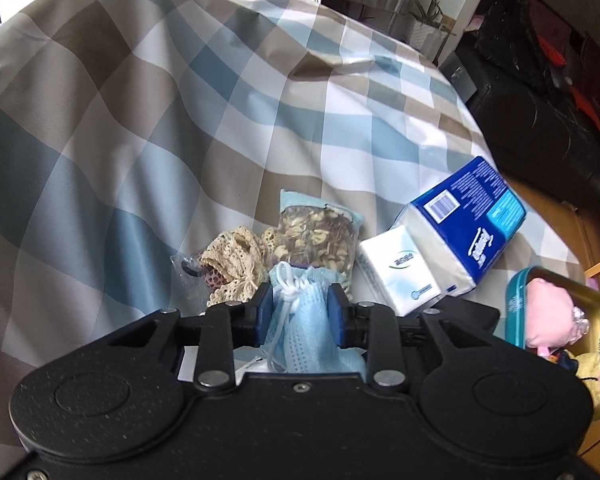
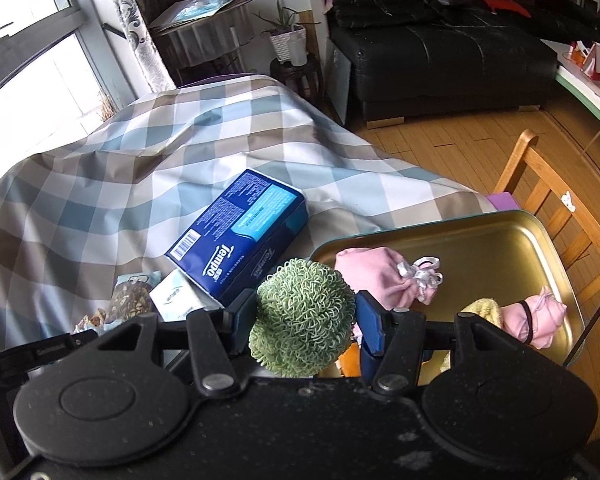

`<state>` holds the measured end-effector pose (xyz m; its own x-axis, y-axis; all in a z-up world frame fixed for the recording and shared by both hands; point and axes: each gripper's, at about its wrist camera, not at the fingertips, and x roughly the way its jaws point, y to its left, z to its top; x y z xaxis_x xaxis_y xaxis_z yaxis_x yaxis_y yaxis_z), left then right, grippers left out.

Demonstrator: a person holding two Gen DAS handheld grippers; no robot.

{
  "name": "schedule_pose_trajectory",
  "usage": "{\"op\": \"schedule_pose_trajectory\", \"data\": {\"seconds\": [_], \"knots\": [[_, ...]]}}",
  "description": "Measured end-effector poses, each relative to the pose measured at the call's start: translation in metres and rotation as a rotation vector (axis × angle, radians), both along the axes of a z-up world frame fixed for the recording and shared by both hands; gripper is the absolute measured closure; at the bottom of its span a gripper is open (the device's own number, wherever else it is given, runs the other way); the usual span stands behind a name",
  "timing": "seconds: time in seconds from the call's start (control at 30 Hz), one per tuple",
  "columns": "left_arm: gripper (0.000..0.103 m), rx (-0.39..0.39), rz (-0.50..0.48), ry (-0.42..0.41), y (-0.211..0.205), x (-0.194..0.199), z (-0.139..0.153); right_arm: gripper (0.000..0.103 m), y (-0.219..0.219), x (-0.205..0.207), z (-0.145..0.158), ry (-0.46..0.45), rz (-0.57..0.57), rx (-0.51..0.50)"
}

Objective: Organize soft objects
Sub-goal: 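Lift the mask with the left gripper and the scrubber with the right gripper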

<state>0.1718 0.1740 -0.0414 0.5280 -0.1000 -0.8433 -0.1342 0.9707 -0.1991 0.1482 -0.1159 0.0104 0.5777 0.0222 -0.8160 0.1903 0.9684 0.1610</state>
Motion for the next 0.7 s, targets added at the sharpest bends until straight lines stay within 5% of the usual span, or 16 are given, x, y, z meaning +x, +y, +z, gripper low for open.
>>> {"op": "schedule_pose_trajectory", "data": {"seconds": [0.27, 0.43, 0.7], "knots": [[0.075, 0.030, -0.040, -0.011, -0.011, -0.003, 0.004, 0.049, -0.019, 0.000, -0.003, 0.010, -0.058, -0.013], [0.050, 0.056, -0.055, 0.041, -0.015, 0.001, -0.008, 0.049, -0.019, -0.001, -0.007, 0.027, -0.053, -0.009], [0.045, 0.143, -0.100, 0.096, -0.033, 0.006, -0.027, 0.049, -0.014, 0.002, -0.012, 0.039, -0.039, -0.023]]}}
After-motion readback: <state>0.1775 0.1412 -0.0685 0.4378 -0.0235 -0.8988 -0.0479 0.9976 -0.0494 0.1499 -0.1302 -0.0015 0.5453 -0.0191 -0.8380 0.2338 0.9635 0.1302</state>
